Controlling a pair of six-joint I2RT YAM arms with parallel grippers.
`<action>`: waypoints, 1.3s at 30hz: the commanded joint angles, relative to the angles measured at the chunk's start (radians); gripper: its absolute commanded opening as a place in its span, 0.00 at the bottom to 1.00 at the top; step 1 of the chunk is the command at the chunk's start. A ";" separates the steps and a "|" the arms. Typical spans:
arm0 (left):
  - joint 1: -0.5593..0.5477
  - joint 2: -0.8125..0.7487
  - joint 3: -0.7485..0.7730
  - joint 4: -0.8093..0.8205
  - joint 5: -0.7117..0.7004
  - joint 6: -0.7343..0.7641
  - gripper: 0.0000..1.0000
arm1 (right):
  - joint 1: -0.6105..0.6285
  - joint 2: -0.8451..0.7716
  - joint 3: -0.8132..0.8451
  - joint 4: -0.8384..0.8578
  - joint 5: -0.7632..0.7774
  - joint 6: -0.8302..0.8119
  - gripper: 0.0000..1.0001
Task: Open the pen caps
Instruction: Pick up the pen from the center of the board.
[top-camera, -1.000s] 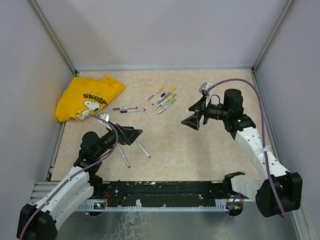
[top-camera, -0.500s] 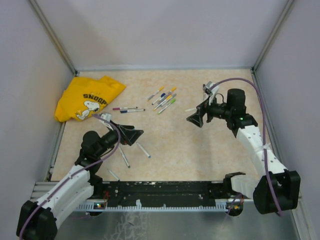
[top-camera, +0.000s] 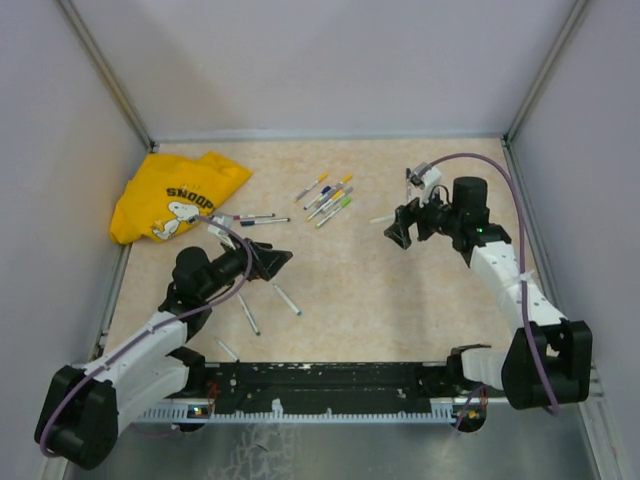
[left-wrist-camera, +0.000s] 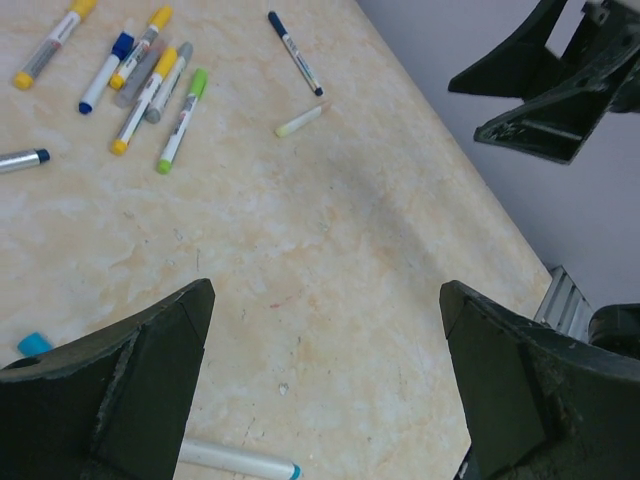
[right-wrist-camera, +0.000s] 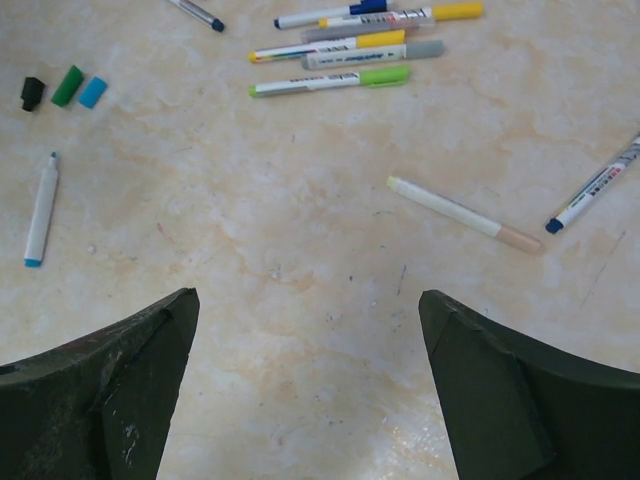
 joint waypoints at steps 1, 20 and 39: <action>-0.002 0.007 0.067 0.017 -0.009 0.057 0.99 | -0.006 0.054 0.049 0.015 0.102 -0.033 0.92; -0.003 -0.088 0.111 -0.154 -0.111 0.185 0.99 | -0.005 0.207 0.088 0.086 0.465 0.163 0.94; -0.020 -0.055 0.095 -0.140 -0.238 0.221 0.98 | -0.004 0.633 0.512 -0.044 0.558 0.227 0.63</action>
